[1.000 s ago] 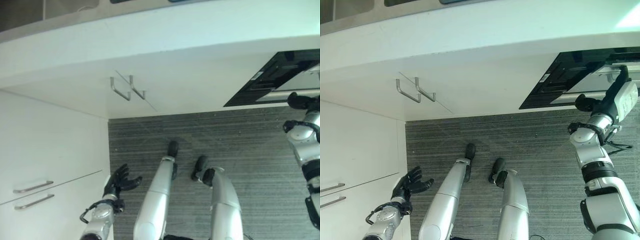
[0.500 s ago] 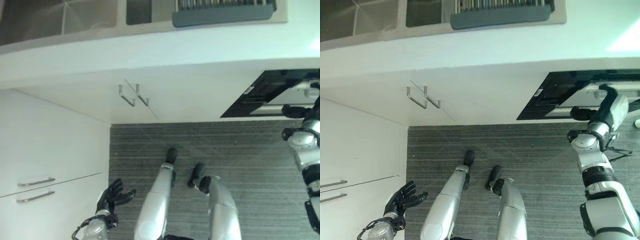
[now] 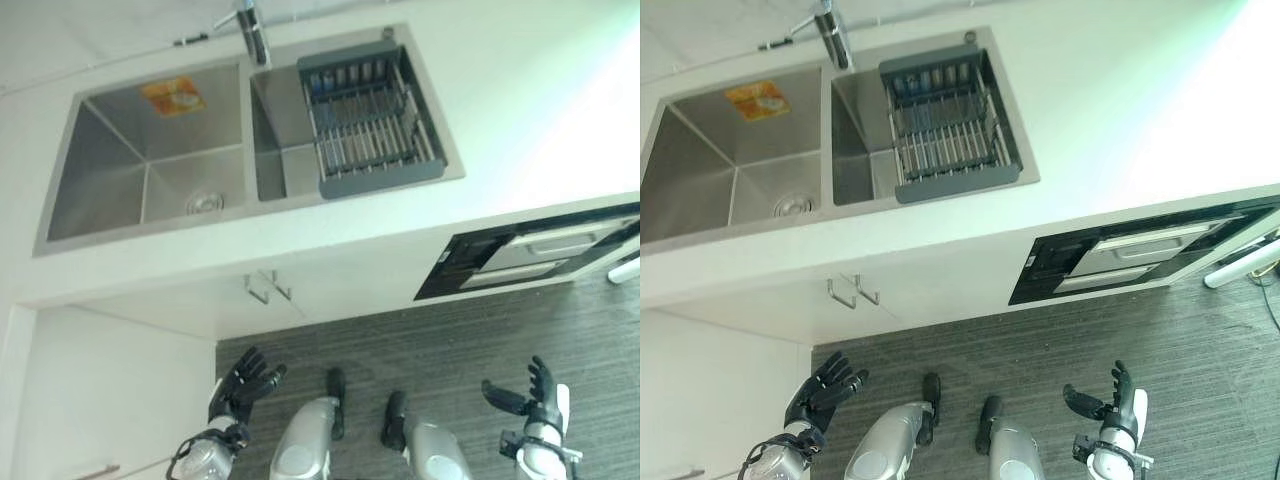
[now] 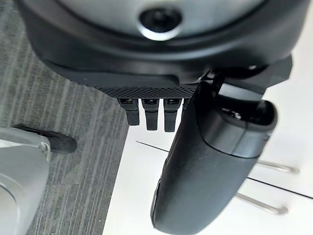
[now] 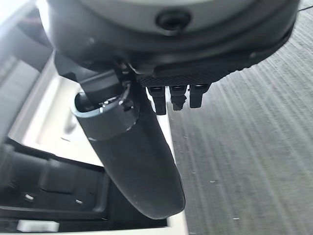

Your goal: Place the dishes in the dishwasher.

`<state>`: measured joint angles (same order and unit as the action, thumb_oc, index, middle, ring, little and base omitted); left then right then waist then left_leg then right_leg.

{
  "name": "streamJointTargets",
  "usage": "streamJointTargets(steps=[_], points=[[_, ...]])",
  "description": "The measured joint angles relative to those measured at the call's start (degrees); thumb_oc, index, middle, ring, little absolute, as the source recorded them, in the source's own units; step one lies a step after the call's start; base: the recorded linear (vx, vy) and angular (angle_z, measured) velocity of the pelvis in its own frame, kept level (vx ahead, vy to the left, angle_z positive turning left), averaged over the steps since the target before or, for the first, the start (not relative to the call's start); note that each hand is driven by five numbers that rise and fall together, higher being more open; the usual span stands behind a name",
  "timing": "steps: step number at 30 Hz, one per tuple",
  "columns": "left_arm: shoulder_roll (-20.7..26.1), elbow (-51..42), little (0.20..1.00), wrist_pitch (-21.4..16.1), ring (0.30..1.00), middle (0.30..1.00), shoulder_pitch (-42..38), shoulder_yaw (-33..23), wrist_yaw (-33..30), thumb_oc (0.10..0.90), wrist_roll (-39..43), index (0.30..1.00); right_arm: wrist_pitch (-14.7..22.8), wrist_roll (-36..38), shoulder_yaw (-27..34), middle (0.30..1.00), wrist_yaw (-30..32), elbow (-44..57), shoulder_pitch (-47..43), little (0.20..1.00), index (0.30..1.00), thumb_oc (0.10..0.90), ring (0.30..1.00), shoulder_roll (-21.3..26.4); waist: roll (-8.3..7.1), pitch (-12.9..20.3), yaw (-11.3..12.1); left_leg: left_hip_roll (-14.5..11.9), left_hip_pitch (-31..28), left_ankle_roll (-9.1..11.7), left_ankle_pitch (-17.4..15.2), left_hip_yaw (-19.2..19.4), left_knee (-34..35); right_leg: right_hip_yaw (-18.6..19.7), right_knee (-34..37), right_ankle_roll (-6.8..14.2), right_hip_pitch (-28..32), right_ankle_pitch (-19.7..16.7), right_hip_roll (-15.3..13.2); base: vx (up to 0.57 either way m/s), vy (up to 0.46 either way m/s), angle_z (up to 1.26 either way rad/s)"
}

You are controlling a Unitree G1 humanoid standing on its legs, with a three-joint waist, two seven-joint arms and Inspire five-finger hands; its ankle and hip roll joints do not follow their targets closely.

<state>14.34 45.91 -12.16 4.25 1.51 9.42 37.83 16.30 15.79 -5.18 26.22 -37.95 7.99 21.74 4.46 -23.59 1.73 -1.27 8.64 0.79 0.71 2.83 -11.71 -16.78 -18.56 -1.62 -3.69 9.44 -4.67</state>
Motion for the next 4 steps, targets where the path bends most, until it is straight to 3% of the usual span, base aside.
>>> streamJointTargets(steps=[4], points=[[-0.1, 6.1, 0.9, 3.1, 0.9, 0.9, -0.6, 0.6, 0.2, 0.8, -0.8, 0.9, 1.1, 0.7, -3.6, 0.9, -4.7, -6.0, -2.7, 0.9, 0.9, 0.8, 0.9, -1.6, -1.08, 5.3, 0.0, 0.6, -1.7, -0.3, -0.2, 0.8, 0.2, 1.0, -2.1, 0.2, -0.2, 1.7, -0.8, 0.0, 0.019, -0.07]])
